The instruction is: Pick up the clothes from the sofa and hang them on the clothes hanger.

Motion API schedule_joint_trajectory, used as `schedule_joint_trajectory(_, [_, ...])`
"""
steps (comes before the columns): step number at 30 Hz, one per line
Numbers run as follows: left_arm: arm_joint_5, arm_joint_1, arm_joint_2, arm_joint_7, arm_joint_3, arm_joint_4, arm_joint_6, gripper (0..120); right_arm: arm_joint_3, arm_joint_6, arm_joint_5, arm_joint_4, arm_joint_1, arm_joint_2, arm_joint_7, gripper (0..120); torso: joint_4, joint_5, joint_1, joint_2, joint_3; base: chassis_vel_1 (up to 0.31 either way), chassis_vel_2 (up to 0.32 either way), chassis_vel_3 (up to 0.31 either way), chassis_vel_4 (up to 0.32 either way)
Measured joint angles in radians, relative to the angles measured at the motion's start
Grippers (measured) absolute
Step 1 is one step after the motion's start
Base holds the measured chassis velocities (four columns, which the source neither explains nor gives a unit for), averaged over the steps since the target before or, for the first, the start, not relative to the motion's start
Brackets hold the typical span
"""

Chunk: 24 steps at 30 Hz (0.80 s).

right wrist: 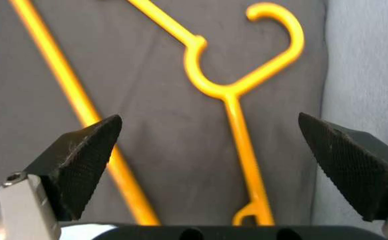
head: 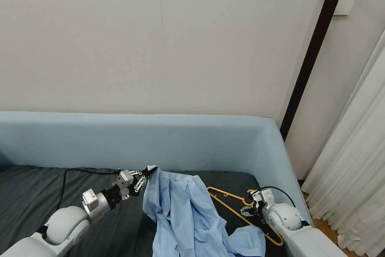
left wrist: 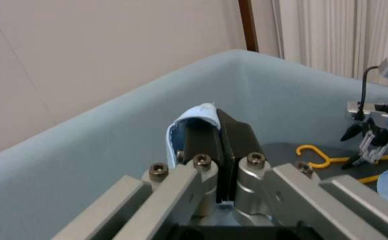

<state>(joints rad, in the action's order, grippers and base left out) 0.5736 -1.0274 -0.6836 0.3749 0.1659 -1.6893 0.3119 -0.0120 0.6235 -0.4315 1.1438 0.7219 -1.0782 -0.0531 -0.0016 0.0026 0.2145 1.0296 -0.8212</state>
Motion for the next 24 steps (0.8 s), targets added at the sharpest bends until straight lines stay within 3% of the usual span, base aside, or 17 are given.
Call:
schedule_joint_trajectory(4, [0.003,0.003,0.001,0.0,-0.003,-0.004,0.001,0,-0.022,-0.019,0.064,-0.099,-0.026,-0.025,-0.063,100,0.0002,0.0,0.0,0.0,0.0,0.0,0.0,0.0,0.0])
schedule_joint_trajectory(13, [0.003,0.011,0.001,0.001,-0.008,0.013,0.016,0,-0.045,-0.039,0.117,-0.185,-0.049,-0.046,-0.133,98,0.0002,0.0,0.0,0.0,0.0,0.0,0.0,0.0,0.0])
schedule_joint_trajectory(19, [0.002,0.013,0.0,0.001,-0.011,0.019,0.021,0,-0.061,-0.043,0.115,-0.235,-0.074,-0.056,-0.141,79,0.0002,0.0,0.0,0.0,0.0,0.0,0.0,0.0,0.0])
schedule_joint_trajectory(21, [0.002,0.013,0.0,0.002,-0.011,0.019,0.021,0,-0.062,-0.043,0.114,-0.238,-0.076,-0.057,-0.142,78,0.0002,0.0,0.0,0.0,0.0,0.0,0.0,0.0,0.0])
schedule_joint_trajectory(22, [0.002,0.013,0.001,0.002,-0.012,0.019,0.022,0,-0.066,-0.044,0.115,-0.258,-0.085,-0.061,-0.151,68,0.0003,-0.0001,0.0,0.0,0.0,0.0,0.0,0.0,0.0])
schedule_joint_trajectory(24, [0.002,0.013,0.004,0.003,-0.013,0.019,0.022,0,-0.068,-0.047,0.128,-0.277,-0.092,-0.066,-0.166,59,0.0003,0.0,0.0,0.0,0.0,0.0,0.0,0.0,0.0])
